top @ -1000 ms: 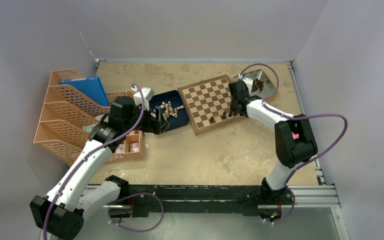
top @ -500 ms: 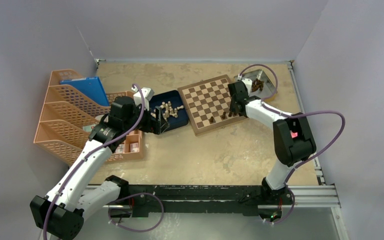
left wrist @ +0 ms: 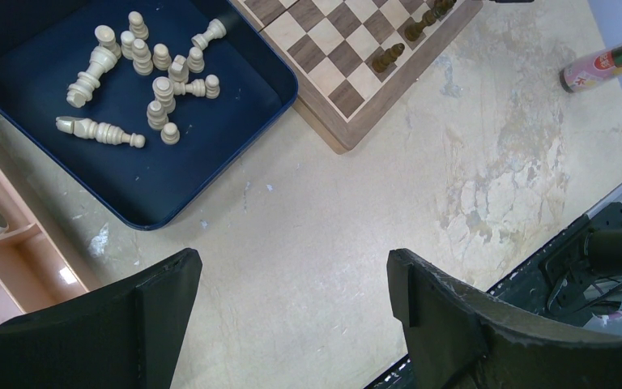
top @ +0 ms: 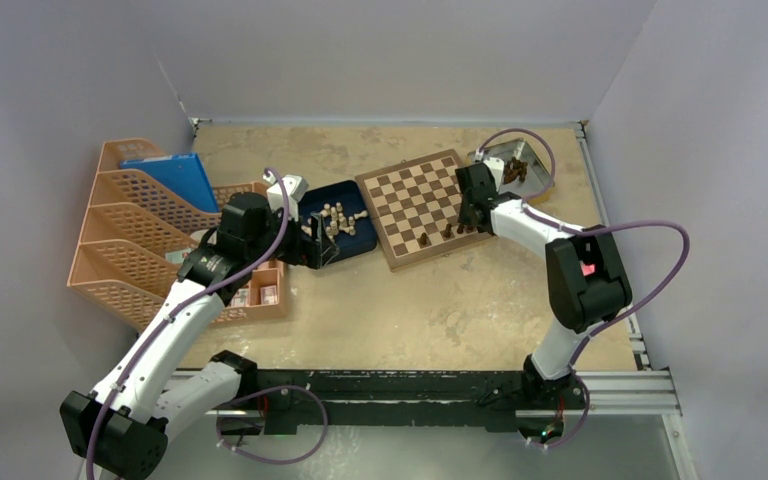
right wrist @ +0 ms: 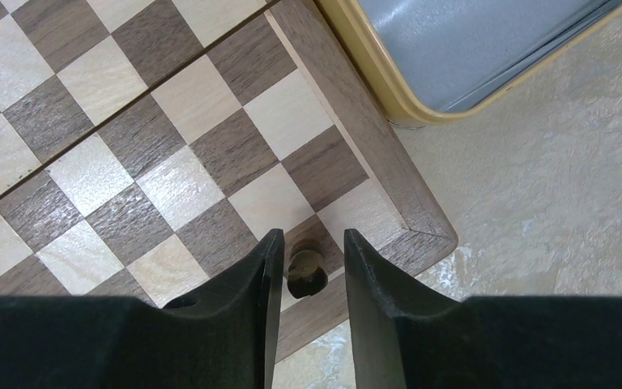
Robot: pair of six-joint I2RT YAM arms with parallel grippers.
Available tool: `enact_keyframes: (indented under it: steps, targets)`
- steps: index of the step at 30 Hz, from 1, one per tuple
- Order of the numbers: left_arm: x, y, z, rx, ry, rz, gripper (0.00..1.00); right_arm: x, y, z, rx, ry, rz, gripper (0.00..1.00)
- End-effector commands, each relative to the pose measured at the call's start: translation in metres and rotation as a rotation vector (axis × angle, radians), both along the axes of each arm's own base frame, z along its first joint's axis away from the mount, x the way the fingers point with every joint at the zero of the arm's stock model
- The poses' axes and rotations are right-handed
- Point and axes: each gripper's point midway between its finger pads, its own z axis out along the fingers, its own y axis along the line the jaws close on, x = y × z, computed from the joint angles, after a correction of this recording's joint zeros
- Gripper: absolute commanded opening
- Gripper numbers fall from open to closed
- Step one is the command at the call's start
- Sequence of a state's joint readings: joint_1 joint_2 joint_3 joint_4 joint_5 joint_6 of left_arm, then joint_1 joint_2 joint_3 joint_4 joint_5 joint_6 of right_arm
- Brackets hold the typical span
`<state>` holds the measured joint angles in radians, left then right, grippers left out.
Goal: Set up the chess pieces on the board
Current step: Place the chess piece on the chessboard.
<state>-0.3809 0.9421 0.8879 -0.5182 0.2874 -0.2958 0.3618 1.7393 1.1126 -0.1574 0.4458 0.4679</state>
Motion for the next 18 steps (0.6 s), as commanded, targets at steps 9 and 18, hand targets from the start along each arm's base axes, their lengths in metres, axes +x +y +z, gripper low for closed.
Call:
enact_keyframes:
  steps: [9, 18]
  targets:
    - [0.003, -0.003, 0.013, -0.019, -0.046, -0.005, 0.85, 0.012, 0.004, 0.041, 0.023, -0.089, -0.013, 0.38]
    - [0.002, -0.003, 0.013, -0.019, -0.046, -0.005, 0.85, 0.022, 0.007, 0.075, 0.044, -0.159, -0.008, 0.38]
